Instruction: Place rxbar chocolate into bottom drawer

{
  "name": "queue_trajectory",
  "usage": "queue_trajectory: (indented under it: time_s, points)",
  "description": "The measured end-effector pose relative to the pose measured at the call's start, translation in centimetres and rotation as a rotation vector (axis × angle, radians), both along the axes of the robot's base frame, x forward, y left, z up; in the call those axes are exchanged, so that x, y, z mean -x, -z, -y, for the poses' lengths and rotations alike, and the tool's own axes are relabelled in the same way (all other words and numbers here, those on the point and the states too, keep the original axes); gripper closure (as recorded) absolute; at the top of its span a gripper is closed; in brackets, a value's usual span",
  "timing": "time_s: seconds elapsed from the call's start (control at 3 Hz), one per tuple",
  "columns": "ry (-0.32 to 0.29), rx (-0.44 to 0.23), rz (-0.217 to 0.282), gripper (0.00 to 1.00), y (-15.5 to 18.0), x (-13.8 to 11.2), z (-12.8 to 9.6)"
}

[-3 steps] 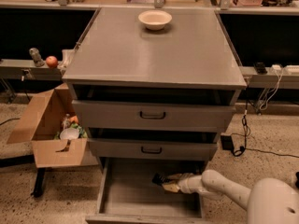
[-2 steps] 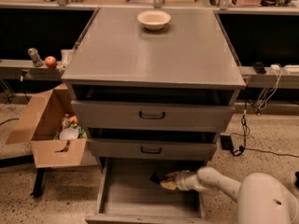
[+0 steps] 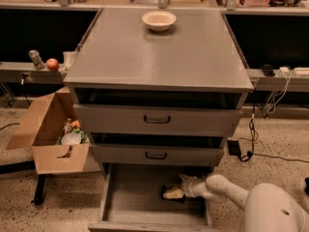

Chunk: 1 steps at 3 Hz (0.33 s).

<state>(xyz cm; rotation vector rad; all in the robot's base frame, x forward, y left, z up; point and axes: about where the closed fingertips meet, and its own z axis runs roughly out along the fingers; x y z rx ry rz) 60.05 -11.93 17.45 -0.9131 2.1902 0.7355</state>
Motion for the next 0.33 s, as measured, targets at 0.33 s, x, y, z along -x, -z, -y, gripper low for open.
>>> queue_trajectory:
  time_s: [0.33]
  points:
    - [0.03, -0.131, 0.053, 0.0, -1.16, 0.78, 1.14]
